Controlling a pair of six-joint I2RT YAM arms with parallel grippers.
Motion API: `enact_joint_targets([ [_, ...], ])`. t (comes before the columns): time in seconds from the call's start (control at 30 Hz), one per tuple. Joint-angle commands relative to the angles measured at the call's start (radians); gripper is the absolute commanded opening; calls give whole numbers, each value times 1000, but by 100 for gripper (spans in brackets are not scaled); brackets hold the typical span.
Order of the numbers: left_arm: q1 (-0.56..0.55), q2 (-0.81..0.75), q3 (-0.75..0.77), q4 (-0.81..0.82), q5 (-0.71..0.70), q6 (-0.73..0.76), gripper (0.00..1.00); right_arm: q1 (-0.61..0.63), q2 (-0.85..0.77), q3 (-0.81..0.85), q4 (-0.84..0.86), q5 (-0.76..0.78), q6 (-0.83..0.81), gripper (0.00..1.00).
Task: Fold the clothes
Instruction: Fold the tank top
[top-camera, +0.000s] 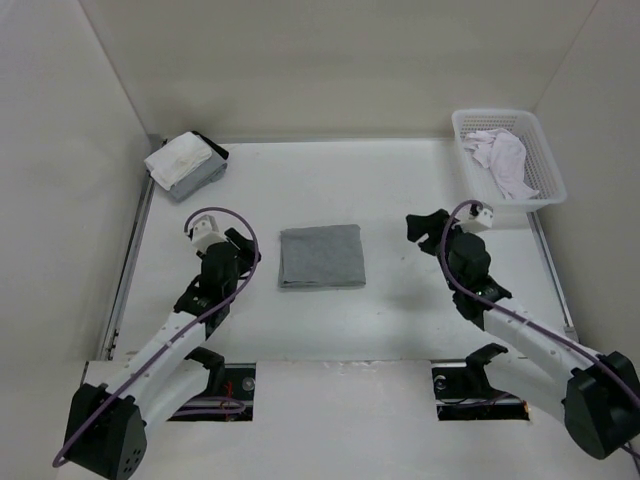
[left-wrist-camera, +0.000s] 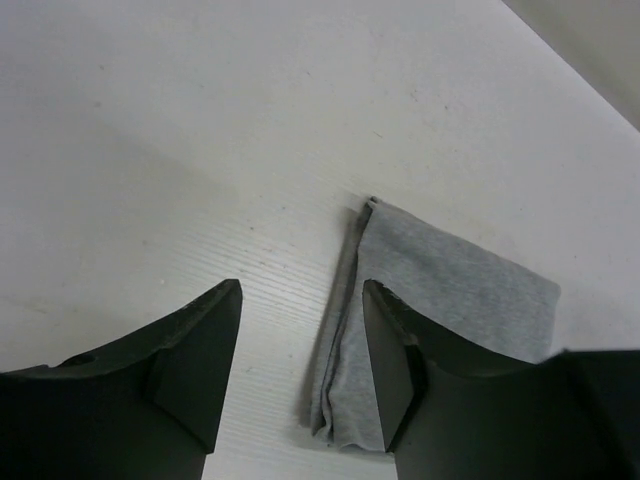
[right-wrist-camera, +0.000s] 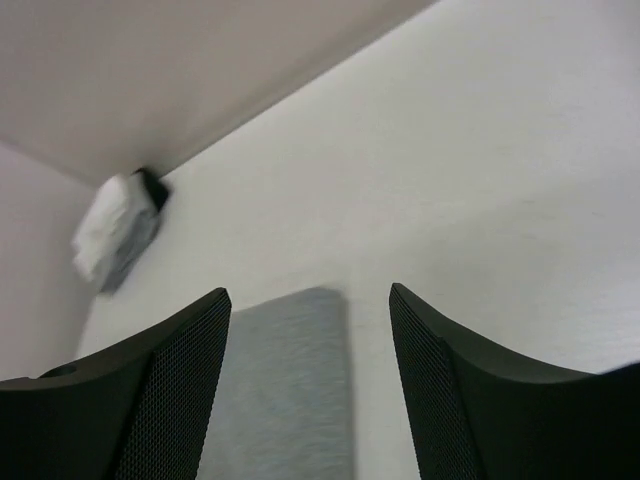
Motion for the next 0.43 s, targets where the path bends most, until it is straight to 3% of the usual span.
enact_joint_targets([
  [0.0, 4, -50, 86, -150, -82, 40, 51, -57, -7, -113, 105, 158, 36, 71],
  [0.4, 29, 70, 80, -137, -1, 18, 54, -97, 59, -125, 152, 100, 93, 72],
])
